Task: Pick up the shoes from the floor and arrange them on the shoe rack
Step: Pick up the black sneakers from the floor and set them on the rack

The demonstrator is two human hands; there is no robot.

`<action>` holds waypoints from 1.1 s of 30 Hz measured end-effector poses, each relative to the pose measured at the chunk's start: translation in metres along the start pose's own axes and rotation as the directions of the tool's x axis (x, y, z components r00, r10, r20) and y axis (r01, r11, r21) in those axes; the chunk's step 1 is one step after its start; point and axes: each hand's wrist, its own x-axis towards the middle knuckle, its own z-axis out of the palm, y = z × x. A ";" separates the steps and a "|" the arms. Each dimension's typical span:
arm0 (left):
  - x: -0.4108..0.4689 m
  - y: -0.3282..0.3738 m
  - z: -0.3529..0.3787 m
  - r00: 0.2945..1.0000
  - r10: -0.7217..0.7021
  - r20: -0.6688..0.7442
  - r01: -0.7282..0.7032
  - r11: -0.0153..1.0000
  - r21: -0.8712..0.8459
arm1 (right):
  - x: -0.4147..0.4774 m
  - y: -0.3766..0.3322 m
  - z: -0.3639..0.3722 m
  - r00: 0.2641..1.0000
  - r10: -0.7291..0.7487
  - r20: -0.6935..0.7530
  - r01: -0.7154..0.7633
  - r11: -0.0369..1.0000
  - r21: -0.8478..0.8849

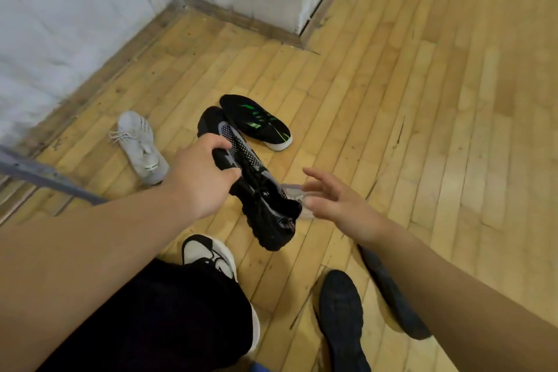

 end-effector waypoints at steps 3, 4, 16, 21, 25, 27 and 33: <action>-0.008 0.001 0.010 0.997 0.059 0.058 -0.068 0.983 0.169 | -0.002 0.058 -0.037 0.926 0.195 -0.323 -0.275 0.936 -0.222; -0.012 0.002 0.013 0.995 0.064 0.073 -0.078 0.976 0.204 | -0.005 0.080 -0.044 0.887 0.249 -0.389 -0.377 0.877 -0.299; -0.023 0.000 0.028 0.983 0.102 0.151 -0.133 0.969 0.207 | -0.029 0.200 -0.046 0.705 0.363 -0.610 -0.697 0.515 -0.499; -0.022 -0.005 0.025 0.987 0.092 0.132 -0.119 0.970 0.213 | -0.032 0.189 -0.063 0.773 0.369 -0.516 -0.582 0.736 -0.346; -0.017 -0.013 0.020 0.989 0.094 0.118 -0.114 0.978 0.175 | -0.032 0.159 -0.094 0.907 0.380 -0.183 -0.392 0.919 -0.038; -0.017 -0.012 0.018 0.990 0.084 0.112 -0.102 0.980 0.171 | -0.033 0.152 -0.100 0.849 0.319 -0.422 -0.355 0.935 -0.007; -0.024 -0.001 0.015 0.986 0.089 0.139 -0.114 0.976 0.183 | -0.052 0.150 -0.038 0.742 -0.054 -0.668 -0.336 0.832 -0.442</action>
